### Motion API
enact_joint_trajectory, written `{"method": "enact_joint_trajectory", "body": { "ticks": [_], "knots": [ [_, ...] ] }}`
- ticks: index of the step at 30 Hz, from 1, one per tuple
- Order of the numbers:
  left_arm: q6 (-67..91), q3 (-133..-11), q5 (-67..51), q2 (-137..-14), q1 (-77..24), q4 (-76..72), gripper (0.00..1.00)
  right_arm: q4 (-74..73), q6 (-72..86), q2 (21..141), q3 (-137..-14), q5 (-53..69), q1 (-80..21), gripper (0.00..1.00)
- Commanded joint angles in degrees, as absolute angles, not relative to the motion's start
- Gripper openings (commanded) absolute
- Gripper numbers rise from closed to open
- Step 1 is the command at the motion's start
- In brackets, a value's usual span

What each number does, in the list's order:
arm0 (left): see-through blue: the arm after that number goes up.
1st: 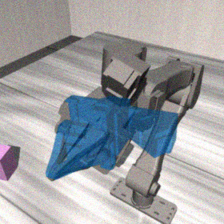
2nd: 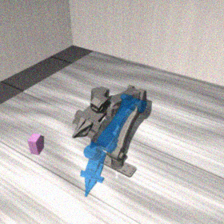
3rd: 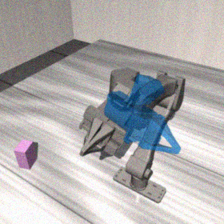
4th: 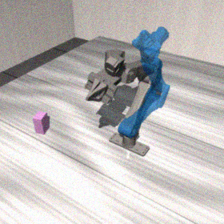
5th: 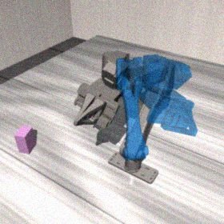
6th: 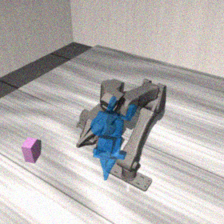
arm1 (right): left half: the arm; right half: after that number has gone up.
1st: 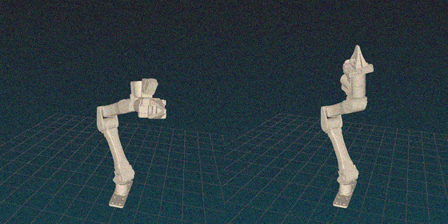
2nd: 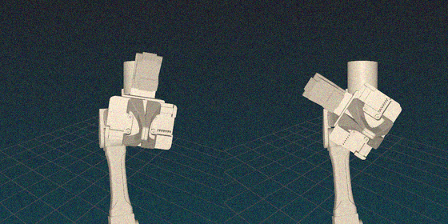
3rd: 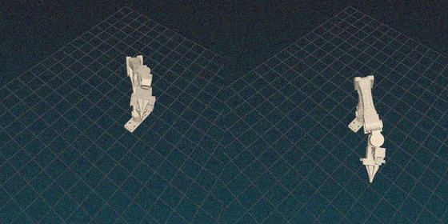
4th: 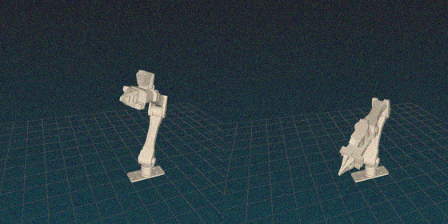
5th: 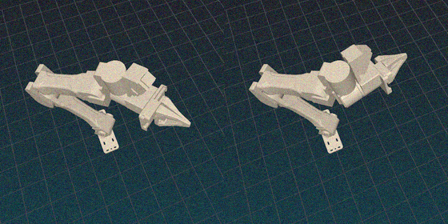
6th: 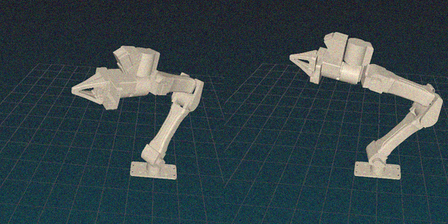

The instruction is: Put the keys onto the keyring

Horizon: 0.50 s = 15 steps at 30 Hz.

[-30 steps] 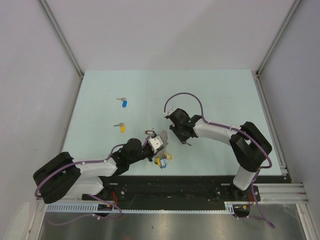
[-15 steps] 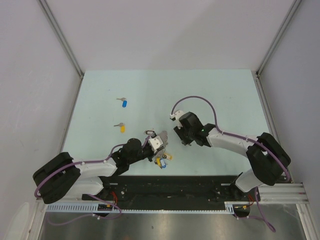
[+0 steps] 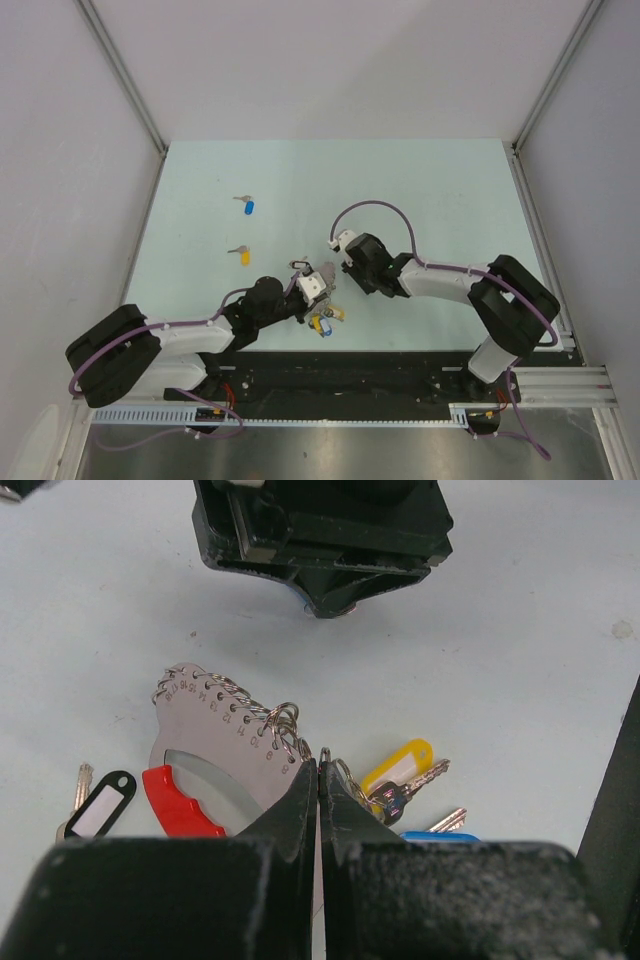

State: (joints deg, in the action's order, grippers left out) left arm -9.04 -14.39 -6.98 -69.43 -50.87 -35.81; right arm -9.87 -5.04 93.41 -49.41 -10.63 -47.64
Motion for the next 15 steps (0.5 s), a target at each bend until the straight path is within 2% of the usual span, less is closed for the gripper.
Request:
{"method": "enact_joint_trajectory", "body": {
  "ticks": [1, 15],
  "knots": [
    [-8.61, -15.91, -6.33, -68.38, -50.89, -37.71, 0.0, -7.65, -6.5, 95.18, -50.97, -13.36, -48.69, 0.26],
    [-8.44, -16.0, -6.77, -68.47, -50.89, -37.71, 0.01, -10.28, -8.44, 97.91, -53.96, -19.24, -51.85, 0.25]
  ]
}}
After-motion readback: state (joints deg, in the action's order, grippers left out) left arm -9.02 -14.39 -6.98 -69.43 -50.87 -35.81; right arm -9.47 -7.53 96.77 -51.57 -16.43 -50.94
